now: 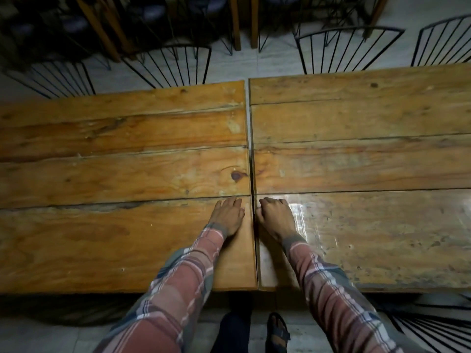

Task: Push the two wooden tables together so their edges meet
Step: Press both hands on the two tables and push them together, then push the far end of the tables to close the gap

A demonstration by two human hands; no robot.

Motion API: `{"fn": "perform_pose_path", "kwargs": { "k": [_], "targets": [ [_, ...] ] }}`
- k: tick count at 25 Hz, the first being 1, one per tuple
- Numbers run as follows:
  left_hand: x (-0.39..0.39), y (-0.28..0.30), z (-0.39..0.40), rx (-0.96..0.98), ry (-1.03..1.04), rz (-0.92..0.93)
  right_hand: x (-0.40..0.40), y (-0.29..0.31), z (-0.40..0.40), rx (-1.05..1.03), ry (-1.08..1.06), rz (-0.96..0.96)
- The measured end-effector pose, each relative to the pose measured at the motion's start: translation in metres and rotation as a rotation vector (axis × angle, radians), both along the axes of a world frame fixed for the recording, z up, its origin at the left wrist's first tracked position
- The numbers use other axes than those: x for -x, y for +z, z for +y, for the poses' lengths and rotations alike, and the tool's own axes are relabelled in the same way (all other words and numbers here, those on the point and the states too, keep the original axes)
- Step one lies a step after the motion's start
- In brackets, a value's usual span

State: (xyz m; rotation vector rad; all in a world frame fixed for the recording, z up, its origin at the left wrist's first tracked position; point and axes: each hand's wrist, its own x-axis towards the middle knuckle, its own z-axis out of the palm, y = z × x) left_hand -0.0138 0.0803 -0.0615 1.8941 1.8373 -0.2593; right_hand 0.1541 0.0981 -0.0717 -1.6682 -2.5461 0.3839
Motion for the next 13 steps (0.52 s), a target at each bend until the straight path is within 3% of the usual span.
{"fn": "perform_pose_path", "kwargs": {
  "k": [13],
  "targets": [
    [0.086, -0.029, 0.342, -0.199, -0.081, -0.088, 0.049, -0.026, 0.337, -0.076, -0.140, 0.134]
  ]
}}
